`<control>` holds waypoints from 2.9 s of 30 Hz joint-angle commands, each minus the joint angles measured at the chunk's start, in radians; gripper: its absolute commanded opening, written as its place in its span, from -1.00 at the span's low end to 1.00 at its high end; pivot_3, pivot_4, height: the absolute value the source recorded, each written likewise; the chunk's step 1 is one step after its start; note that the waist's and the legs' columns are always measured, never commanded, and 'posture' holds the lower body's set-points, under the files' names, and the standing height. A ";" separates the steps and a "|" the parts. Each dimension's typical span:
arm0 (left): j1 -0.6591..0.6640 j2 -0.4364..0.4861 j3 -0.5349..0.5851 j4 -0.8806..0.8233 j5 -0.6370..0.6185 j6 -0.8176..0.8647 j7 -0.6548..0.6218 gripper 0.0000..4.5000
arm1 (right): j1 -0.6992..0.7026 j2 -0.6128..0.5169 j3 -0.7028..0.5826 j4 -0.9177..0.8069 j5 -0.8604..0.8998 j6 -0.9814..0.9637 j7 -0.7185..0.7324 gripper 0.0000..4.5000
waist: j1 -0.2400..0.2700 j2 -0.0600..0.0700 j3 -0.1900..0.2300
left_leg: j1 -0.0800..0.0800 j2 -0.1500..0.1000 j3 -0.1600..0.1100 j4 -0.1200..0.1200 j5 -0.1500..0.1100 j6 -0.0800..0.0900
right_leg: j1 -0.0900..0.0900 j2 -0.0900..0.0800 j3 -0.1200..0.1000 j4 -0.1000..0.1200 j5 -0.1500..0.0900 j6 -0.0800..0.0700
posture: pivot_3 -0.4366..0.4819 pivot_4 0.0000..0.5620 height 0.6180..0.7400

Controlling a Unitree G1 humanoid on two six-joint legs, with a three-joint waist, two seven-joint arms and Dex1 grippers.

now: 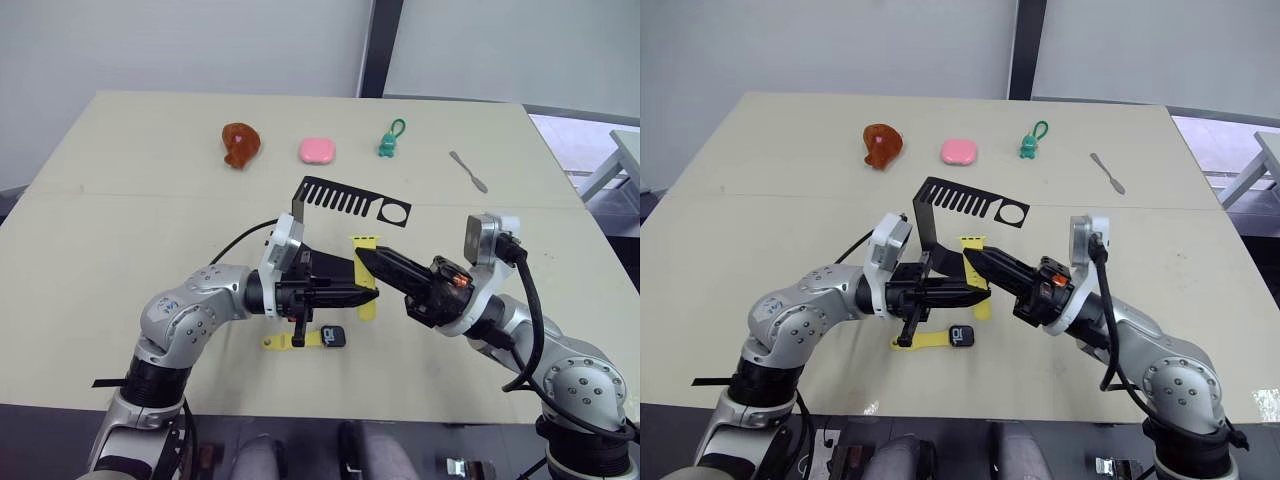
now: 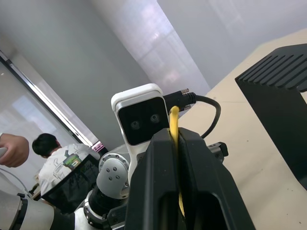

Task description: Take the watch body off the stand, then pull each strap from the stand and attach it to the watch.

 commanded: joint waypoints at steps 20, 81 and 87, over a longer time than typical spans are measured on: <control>-0.011 -0.012 -0.003 -0.004 0.000 -0.024 -0.004 -1.00 | 0.003 -0.007 -0.013 -0.017 0.021 -0.018 0.004 -0.97 | 0.000 0.000 0.000 | 0.000 0.000 0.000 0.000 0.000 0.000 | 0.000 0.000 0.000 0.000 0.000 0.000 | -0.05 -0.47 1.00; 0.187 0.207 -0.216 -0.016 0.551 -0.339 0.007 0.96 | 0.256 -0.464 -0.023 -0.204 -0.614 -0.182 0.455 -1.00 | 0.002 0.000 0.001 | -0.001 -0.001 0.000 -0.002 0.000 0.002 | 0.000 -0.001 0.001 -0.005 0.001 0.002 | -0.05 -0.47 1.00; 0.197 0.173 -0.228 -0.008 0.594 -0.328 0.052 0.96 | 0.280 -0.456 -0.016 -0.207 -0.657 -0.191 0.473 -1.00 | 0.003 0.000 0.001 | -0.001 -0.001 0.000 -0.001 0.000 0.003 | 0.000 -0.001 0.001 -0.004 0.001 0.002 | -0.05 -0.47 1.00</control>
